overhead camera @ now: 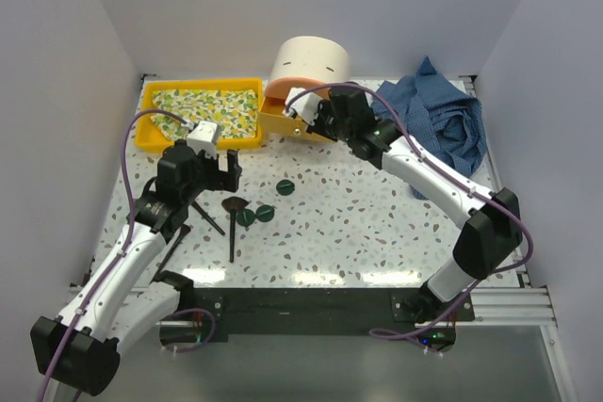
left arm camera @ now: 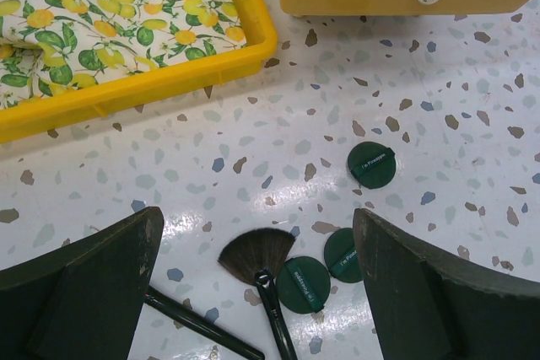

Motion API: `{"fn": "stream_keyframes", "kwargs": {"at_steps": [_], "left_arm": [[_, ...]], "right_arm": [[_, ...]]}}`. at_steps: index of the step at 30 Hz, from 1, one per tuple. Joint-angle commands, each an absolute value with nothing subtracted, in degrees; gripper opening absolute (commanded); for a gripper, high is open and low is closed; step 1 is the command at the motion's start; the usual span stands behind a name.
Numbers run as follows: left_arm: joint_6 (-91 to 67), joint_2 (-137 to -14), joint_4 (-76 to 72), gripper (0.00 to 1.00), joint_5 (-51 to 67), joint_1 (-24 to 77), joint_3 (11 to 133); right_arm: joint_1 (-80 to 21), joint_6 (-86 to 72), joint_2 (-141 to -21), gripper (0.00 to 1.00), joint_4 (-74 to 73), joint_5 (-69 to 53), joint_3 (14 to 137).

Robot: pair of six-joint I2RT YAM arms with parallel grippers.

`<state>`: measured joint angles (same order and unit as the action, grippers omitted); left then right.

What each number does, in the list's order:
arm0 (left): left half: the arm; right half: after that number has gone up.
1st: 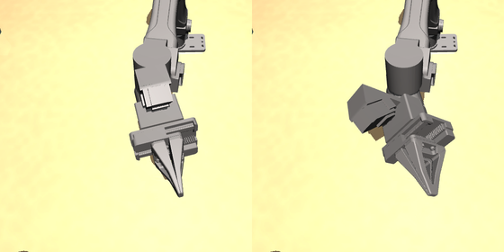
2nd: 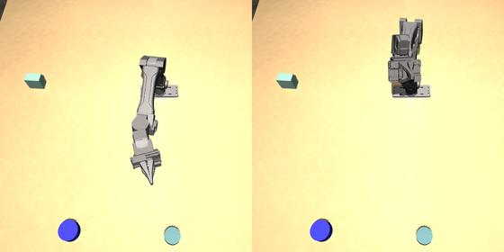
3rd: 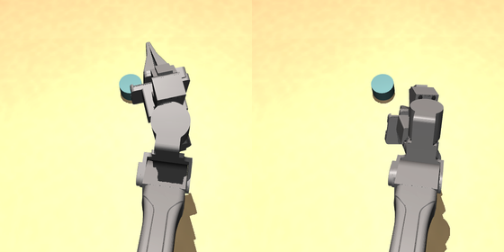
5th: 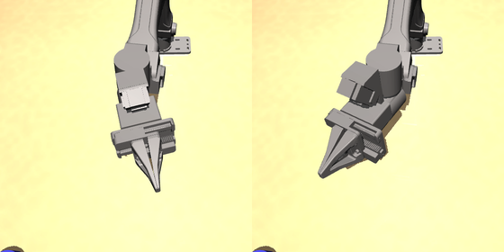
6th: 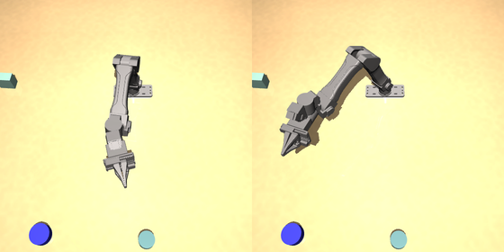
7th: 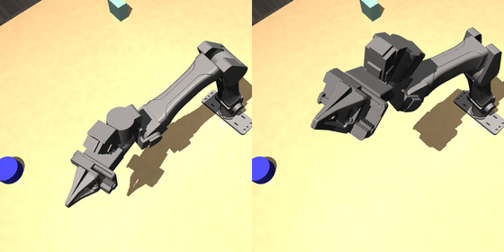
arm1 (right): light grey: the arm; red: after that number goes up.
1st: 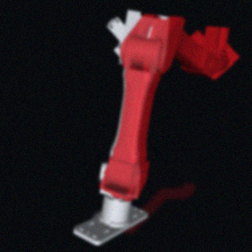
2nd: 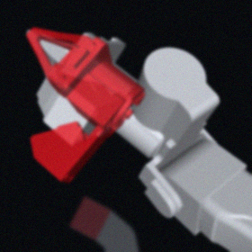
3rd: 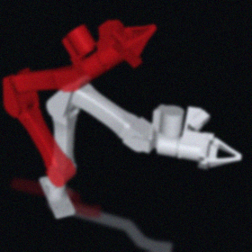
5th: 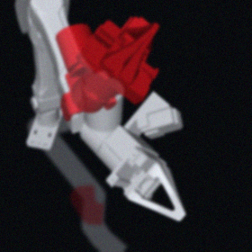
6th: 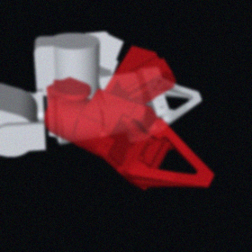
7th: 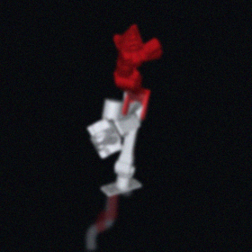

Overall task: Organize the makeup
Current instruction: Pick up the makeup tool from the center of the board, then place the makeup tool in the drawer.

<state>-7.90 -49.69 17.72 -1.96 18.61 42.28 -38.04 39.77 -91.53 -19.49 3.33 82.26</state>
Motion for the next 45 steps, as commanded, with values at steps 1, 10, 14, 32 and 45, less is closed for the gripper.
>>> {"fn": "stream_keyframes", "kwargs": {"at_steps": [1, 10, 14, 32, 45], "left_arm": [[-7.3, -49.0, 16.3, 1.0, -2.6, 18.5, 41.9], [-7.3, -48.4, 16.4, 1.0, -2.8, 18.4, 41.9], [-7.3, -48.5, 16.4, 1.0, -2.7, 18.4, 41.9], [-7.1, -49.4, 16.3, 1.0, -0.3, 18.4, 41.9], [-10.9, -54.5, 13.9, 1.0, 17.6, 19.1, 42.0]], "right_arm": [[-37.4, 37.8, -94.6, 0.0, -11.1, 10.4, 87.4], [-36.0, 34.9, -98.4, 0.05, -9.2, 11.5, 88.5], [-34.6, 32.7, -99.3, 0.13, -10.3, 10.0, 88.7], [-33.5, 32.1, -88.9, 0.5, -23.3, -10.2, 84.9], [-28.9, 38.8, -71.5, 0.72, -34.3, -38.2, 64.6]]}}
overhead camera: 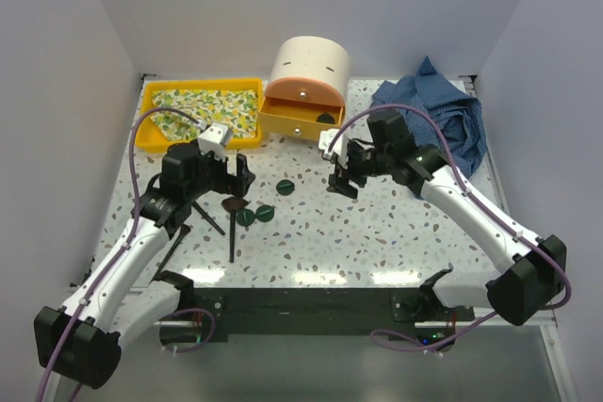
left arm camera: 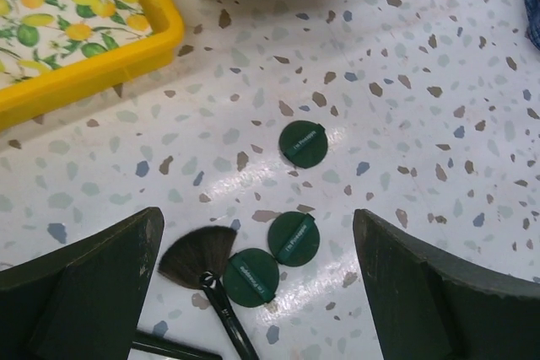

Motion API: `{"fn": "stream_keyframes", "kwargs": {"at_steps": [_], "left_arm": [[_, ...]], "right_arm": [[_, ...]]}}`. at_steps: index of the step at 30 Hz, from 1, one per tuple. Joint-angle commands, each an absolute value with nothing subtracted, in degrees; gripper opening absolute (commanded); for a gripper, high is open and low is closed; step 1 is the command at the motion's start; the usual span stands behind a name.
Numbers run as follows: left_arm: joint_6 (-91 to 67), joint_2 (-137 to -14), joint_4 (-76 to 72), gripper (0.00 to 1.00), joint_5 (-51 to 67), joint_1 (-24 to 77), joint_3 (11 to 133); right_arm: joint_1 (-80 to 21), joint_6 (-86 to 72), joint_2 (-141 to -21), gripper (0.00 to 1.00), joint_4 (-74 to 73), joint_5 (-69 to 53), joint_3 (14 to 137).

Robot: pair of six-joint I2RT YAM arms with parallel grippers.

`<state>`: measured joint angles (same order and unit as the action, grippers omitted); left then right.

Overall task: Organize the makeup
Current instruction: Place the makeup tool in the drawer, then pick up the makeup tool from the center of the board.

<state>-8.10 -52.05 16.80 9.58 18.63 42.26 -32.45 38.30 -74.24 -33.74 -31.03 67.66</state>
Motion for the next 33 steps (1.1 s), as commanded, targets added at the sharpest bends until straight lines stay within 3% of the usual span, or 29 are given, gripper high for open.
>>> {"fn": "stream_keyframes", "kwargs": {"at_steps": [1, 8, 33], "left_arm": [[-11.7, -56.0, 13.7, 1.0, 17.8, 19.7, 42.0], [-19.1, -61.8, 12.1, 1.0, 10.9, 28.0, 42.0], [-20.0, -78.1, 1.0, 0.95, 0.2, 35.9, 46.8]], "right_arm": [[-28.0, 37.7, -71.2, 0.73, -33.8, -39.4, 63.4], [-24.3, 36.2, -70.5, 0.75, -30.6, -43.3, 59.7], [-22.5, 35.7, -69.9, 0.76, -27.6, -44.3, 56.2]]}}
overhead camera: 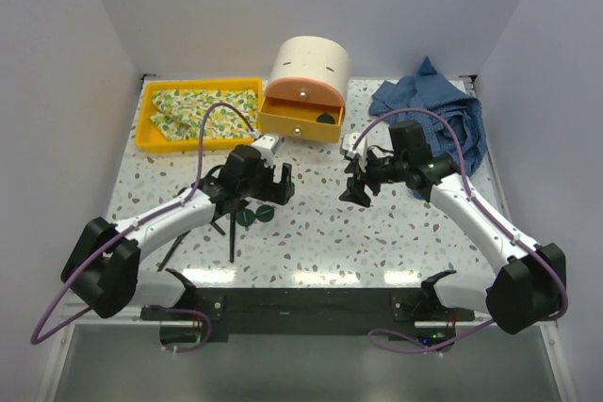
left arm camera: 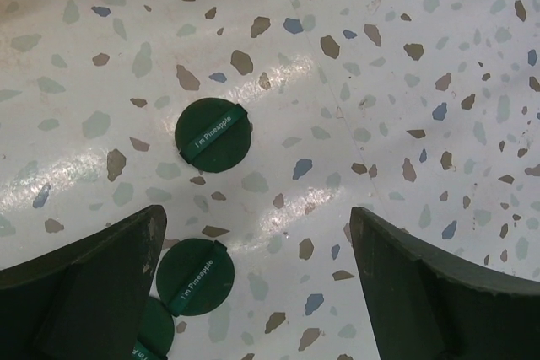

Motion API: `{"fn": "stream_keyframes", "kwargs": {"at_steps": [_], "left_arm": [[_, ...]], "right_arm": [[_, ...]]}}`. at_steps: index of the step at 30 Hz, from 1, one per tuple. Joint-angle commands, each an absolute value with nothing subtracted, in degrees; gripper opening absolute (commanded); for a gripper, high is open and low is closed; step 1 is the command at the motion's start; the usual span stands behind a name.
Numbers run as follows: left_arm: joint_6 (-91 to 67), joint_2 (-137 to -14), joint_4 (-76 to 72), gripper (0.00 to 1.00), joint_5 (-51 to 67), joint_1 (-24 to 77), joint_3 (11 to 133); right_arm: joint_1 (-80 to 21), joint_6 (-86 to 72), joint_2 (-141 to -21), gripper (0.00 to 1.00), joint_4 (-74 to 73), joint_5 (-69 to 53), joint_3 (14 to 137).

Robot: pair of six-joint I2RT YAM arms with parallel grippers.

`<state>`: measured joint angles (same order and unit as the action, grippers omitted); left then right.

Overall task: Organize the makeup
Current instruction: Pick up the makeup tool from the center of the board.

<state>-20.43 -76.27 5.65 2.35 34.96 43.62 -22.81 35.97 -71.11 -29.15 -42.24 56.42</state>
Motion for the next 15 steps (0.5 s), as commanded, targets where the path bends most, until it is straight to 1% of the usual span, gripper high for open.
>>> {"fn": "stream_keyframes", "kwargs": {"at_steps": [1, 4, 5, 10, 11, 13, 15], "left_arm": [[-19.7, -78.7, 0.9, 0.94, -1.3, 36.1, 47.1], [-19.3, -80.7, 1.0, 0.92, -2.6, 36.7, 48.3], [-19.1, -81.3, -0.9, 0.91, -2.9, 36.9, 49.1], [-18.1, -85.8, -0.1, 0.84, -6.0, 38.1, 51.2], [-18.0, -86.2, -0.1, 0.81, -6.5, 38.3, 51.3], [-18.0, -87.4, -0.1, 0.77, -8.3, 38.4, 51.4], [-18.0, -88.6, -0.1, 0.68, -9.6, 38.5, 51.5]], "right_arm": [[-22.4, 35.8, -70.0, 0.76, -27.8, -44.3, 56.2], [-22.2, 35.9, -69.8, 0.76, -27.7, -44.4, 56.1], [-22.3, 35.9, -69.7, 0.76, -27.6, -44.5, 56.0], [-21.7, 35.9, -69.3, 0.76, -27.6, -44.6, 55.7], [-21.5, 35.9, -69.2, 0.76, -27.6, -44.6, 55.8], [-21.4, 35.9, -69.1, 0.76, -27.5, -44.6, 55.7], [-21.4, 35.9, -69.2, 0.76, -27.6, -45.0, 55.8]]}}
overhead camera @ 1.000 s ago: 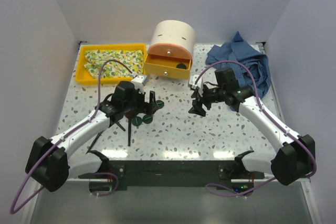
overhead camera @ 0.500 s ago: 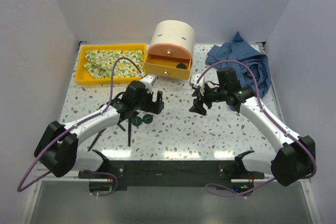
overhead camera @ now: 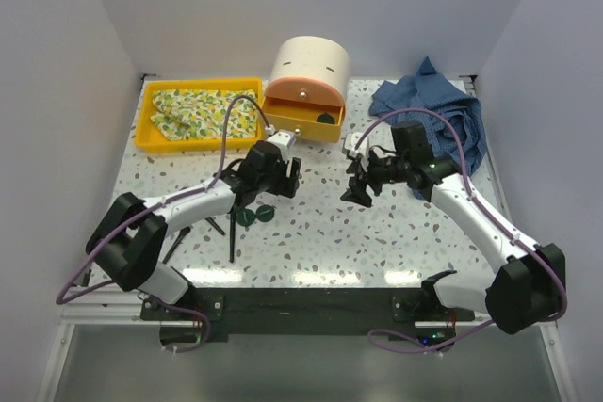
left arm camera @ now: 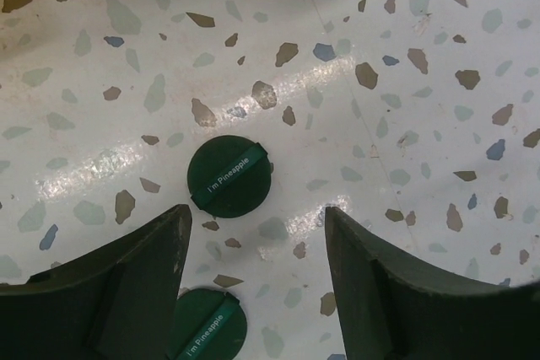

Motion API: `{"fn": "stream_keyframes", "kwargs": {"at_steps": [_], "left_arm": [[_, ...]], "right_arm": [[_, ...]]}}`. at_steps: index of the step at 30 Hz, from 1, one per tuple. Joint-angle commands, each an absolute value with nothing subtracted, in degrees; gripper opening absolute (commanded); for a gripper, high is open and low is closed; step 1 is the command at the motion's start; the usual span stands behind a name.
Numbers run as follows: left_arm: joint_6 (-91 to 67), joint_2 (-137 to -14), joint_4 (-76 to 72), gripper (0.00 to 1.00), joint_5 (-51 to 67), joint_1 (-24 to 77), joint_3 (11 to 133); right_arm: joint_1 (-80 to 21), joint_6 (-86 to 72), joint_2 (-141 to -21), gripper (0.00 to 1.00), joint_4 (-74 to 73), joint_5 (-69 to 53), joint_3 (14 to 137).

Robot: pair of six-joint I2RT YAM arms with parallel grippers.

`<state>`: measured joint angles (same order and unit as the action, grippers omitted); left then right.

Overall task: Organize the makeup
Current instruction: Pick up the makeup tool from the center of the board.

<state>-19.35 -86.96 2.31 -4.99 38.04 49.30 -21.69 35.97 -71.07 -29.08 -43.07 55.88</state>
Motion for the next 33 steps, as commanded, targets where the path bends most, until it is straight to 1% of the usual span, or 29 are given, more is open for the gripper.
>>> {"fn": "stream_keyframes", "kwargs": {"at_steps": [1, 2, 5, 7, 10, 20, 24, 29, 30, 32, 33], "left_arm": [[-18.0, -88.9, -0.1, 0.67, -9.8, 38.5, 51.6], [-18.0, -89.5, -0.1, 0.63, -10.2, 38.4, 51.8], [-18.1, -91.7, -0.1, 0.56, -11.0, 38.4, 52.6], [-18.0, -93.6, -0.1, 0.56, -11.4, 38.4, 53.2], [-18.0, -96.4, 1.9, 0.52, -12.2, 38.4, 54.6], [-16.7, -102.8, 4.8, 0.47, -14.1, 38.4, 58.0], [-16.6, -103.7, 5.0, 0.41, -12.3, 38.4, 57.1], [-16.4, -103.4, 4.0, 0.25, -10.3, 38.5, 54.3], [-16.4, -103.2, 3.7, 0.18, -9.9, 38.4, 53.8], [-16.3, -101.7, 2.4, 0.1, -9.1, 38.5, 51.8], [-16.3, -101.0, 1.9, 0.03, -9.1, 38.4, 50.3]], "right_arm": [[-21.2, 35.9, -69.3, 0.76, -27.6, -45.0, 55.7], [-21.3, 35.9, -69.3, 0.76, -27.6, -45.0, 55.7], [-21.0, 35.9, -69.2, 0.76, -27.5, -45.1, 55.6], [-20.9, 35.9, -69.2, 0.76, -27.5, -45.3, 55.5], [-21.0, 35.9, -69.3, 0.76, -27.5, -45.4, 55.5], [-20.7, 36.2, -69.5, 0.76, -27.6, -45.5, 55.5], [-20.7, 36.2, -69.4, 0.76, -27.7, -45.6, 55.5], [-20.4, 36.3, -69.3, 0.76, -28.0, -45.7, 55.6], [-20.5, 36.4, -69.2, 0.76, -28.0, -45.7, 55.6], [-20.3, 36.6, -69.1, 0.76, -28.2, -45.7, 55.6], [-20.3, 36.6, -69.2, 0.76, -28.2, -45.7, 55.6]]}}
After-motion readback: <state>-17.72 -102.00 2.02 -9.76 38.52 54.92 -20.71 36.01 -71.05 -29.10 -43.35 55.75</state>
